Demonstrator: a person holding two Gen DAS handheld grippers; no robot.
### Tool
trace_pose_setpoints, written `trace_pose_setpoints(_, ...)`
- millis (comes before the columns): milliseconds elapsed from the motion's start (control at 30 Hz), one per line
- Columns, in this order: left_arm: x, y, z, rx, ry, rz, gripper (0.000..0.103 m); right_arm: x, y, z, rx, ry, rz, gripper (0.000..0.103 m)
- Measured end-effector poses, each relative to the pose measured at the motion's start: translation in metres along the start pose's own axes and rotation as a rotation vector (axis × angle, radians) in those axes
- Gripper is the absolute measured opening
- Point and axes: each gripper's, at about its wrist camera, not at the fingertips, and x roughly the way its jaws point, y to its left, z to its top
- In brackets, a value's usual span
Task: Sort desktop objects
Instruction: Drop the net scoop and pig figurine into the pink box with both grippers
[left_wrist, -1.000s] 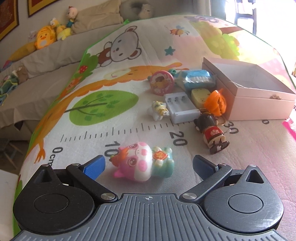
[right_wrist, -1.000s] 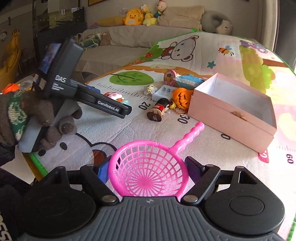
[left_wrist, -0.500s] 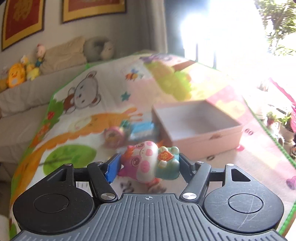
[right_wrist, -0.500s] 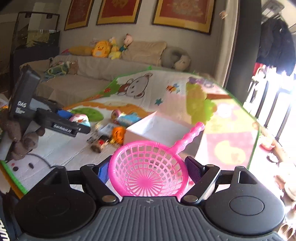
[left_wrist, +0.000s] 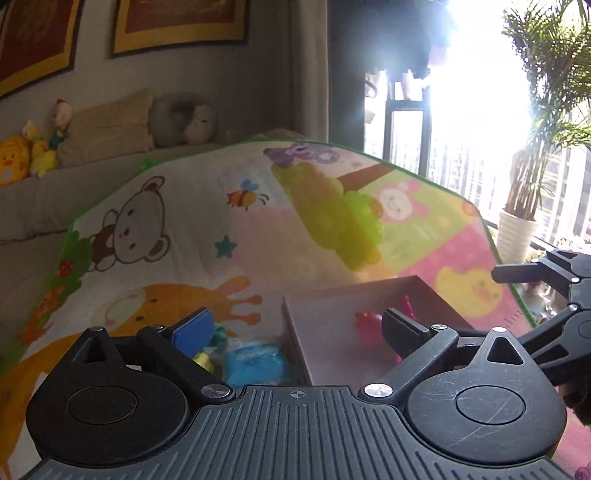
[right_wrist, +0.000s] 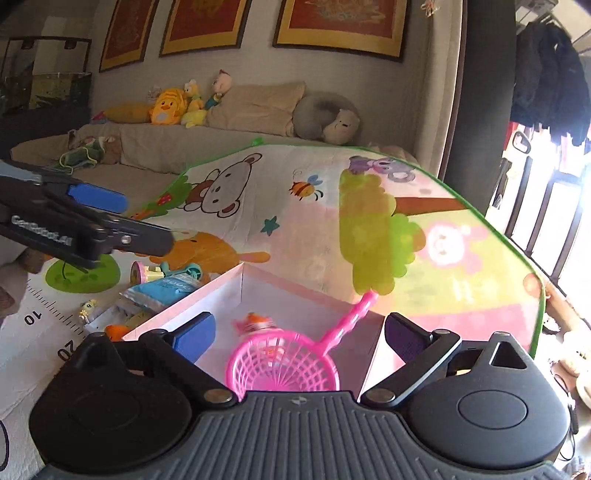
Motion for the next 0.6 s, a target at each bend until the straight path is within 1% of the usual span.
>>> trace_pose_setpoints(33, -0.005, 0.007, -0.012, -0.003, 0.019, 0.018, 0.101, 0.005, -0.001, -0.005, 0.003, 0.004, -0.013, 0.098)
trace_pose_setpoints(67, -0.009, 0.012, -0.025, -0.006, 0.04, 0.031, 0.101, 0.01, -0.002, -0.01, 0.011, 0.01, -0.045, 0.098)
trace_pose_setpoints(100, -0.015, 0.02, -0.042, -0.013, 0.07, 0.045, 0.101, 0.016, -0.003, -0.012, 0.025, 0.026, -0.083, 0.094)
trace_pose_setpoints(133, -0.019, 0.025, -0.055, -0.017, 0.091, 0.057, 0.101, 0.025, -0.006, -0.014, 0.044, 0.061, -0.124, 0.084)
trace_pose_setpoints(167, -0.023, 0.03, -0.069, -0.02, 0.111, 0.072, 0.101, 0.036, -0.008, -0.017, 0.065, 0.115, -0.166, 0.078)
trace_pose_setpoints(200, -0.027, 0.034, -0.08, -0.021, 0.127, 0.086, 0.101, 0.045, -0.011, -0.019, 0.09, 0.161, -0.188, 0.07)
trace_pose_setpoints(233, -0.029, 0.037, -0.089, -0.024, 0.142, 0.097, 0.101, 0.053, -0.014, -0.02, 0.12, 0.199, -0.191, 0.068)
trace_pose_setpoints(300, -0.036, 0.044, -0.103, -0.043, 0.165, 0.099, 0.101, 0.068, -0.017, -0.025, 0.17, 0.254, -0.165, 0.065)
trace_pose_setpoints(333, -0.04, 0.047, -0.108, -0.057, 0.168, 0.094, 0.101, 0.072, -0.016, -0.025, 0.182, 0.263, -0.136, 0.067)
trace_pose_setpoints(400, -0.045, 0.052, -0.113, -0.076, 0.173, 0.079, 0.102, 0.078, -0.006, -0.021, 0.169, 0.258, -0.15, 0.068)
trace_pose_setpoints(433, -0.046, 0.054, -0.115, -0.079, 0.177, 0.074, 0.102, 0.082, -0.001, -0.019, 0.158, 0.251, -0.136, 0.068)
trace_pose_setpoints(500, -0.047, 0.052, -0.118, -0.068, 0.187, 0.069, 0.102, 0.087, 0.006, -0.013, 0.143, 0.232, -0.081, 0.067)
trace_pose_setpoints(533, -0.048, 0.051, -0.12, -0.06, 0.185, 0.07, 0.102, 0.087, 0.01, -0.01, 0.127, 0.227, -0.084, 0.065)
trace_pose_setpoints(567, -0.049, 0.051, -0.121, -0.053, 0.181, 0.073, 0.102, 0.082, 0.018, -0.003, 0.095, 0.198, -0.126, 0.065)
trace_pose_setpoints(600, -0.051, 0.05, -0.122, -0.045, 0.175, 0.091, 0.102, 0.075, 0.027, 0.002, 0.063, 0.164, -0.153, 0.065)
